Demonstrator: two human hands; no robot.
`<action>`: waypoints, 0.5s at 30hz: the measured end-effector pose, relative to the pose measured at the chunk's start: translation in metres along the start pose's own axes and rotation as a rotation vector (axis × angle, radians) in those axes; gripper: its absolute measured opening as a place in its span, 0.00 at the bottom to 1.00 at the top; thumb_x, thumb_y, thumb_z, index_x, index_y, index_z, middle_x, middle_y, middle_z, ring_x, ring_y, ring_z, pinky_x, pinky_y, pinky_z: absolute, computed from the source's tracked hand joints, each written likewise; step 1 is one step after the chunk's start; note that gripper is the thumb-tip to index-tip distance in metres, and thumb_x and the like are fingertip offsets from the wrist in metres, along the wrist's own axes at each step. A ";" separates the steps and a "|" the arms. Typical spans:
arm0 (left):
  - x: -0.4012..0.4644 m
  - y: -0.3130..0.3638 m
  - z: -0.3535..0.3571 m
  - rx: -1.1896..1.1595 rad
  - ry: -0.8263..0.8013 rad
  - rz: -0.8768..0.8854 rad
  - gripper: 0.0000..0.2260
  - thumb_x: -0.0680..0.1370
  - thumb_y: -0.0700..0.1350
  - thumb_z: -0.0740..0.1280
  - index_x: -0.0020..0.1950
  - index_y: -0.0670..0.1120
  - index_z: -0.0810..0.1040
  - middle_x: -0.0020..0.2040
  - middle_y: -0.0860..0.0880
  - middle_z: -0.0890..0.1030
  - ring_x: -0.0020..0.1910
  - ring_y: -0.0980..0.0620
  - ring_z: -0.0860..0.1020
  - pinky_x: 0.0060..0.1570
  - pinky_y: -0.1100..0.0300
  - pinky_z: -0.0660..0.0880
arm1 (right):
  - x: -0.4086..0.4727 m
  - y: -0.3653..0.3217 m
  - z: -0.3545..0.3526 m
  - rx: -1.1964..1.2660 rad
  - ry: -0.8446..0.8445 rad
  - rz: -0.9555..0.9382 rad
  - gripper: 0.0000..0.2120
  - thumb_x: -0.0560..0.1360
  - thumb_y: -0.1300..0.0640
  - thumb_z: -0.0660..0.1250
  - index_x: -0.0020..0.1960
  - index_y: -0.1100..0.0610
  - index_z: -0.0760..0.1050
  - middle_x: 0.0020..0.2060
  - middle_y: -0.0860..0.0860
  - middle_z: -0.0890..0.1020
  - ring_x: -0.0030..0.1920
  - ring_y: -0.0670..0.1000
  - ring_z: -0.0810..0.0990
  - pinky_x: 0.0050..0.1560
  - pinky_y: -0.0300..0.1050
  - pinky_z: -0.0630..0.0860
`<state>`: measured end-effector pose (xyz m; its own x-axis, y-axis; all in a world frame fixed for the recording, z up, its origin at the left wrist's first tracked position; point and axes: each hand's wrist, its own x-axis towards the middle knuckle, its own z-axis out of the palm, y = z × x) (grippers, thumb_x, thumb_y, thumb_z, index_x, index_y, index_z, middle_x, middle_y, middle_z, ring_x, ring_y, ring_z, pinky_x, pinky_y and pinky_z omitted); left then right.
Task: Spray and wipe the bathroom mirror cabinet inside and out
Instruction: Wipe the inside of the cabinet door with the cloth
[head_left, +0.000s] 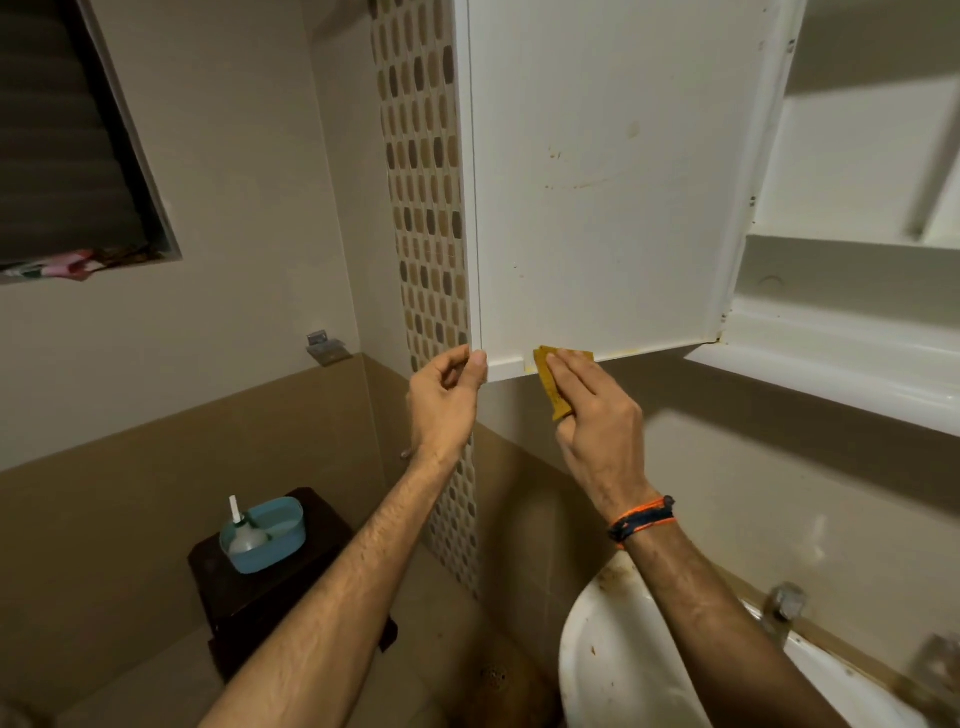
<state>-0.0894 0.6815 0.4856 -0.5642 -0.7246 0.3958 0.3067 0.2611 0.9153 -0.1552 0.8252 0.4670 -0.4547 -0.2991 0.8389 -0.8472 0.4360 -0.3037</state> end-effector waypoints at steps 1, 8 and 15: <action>-0.002 -0.002 0.002 -0.034 -0.008 -0.018 0.15 0.77 0.43 0.70 0.63 0.40 0.78 0.54 0.43 0.84 0.54 0.46 0.82 0.57 0.51 0.79 | 0.001 0.001 -0.002 -0.014 -0.019 -0.018 0.22 0.70 0.72 0.67 0.64 0.63 0.78 0.63 0.59 0.79 0.64 0.59 0.77 0.65 0.55 0.75; -0.013 -0.015 0.023 -0.306 -0.066 -0.199 0.17 0.79 0.38 0.67 0.65 0.34 0.72 0.54 0.41 0.82 0.54 0.46 0.82 0.54 0.55 0.80 | 0.004 -0.005 -0.012 -0.215 -0.223 -0.096 0.27 0.69 0.65 0.72 0.67 0.56 0.75 0.62 0.57 0.76 0.60 0.58 0.78 0.49 0.49 0.80; -0.012 -0.018 0.032 -0.378 -0.035 -0.211 0.16 0.80 0.40 0.66 0.66 0.38 0.71 0.54 0.40 0.80 0.52 0.47 0.82 0.47 0.61 0.81 | 0.023 -0.002 -0.019 -0.365 -0.323 -0.163 0.19 0.72 0.57 0.61 0.63 0.54 0.74 0.51 0.54 0.74 0.50 0.55 0.72 0.45 0.48 0.69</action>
<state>-0.1129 0.7056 0.4671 -0.6684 -0.7131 0.2115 0.4378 -0.1472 0.8870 -0.1588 0.8334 0.4952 -0.4353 -0.6098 0.6623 -0.7893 0.6123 0.0450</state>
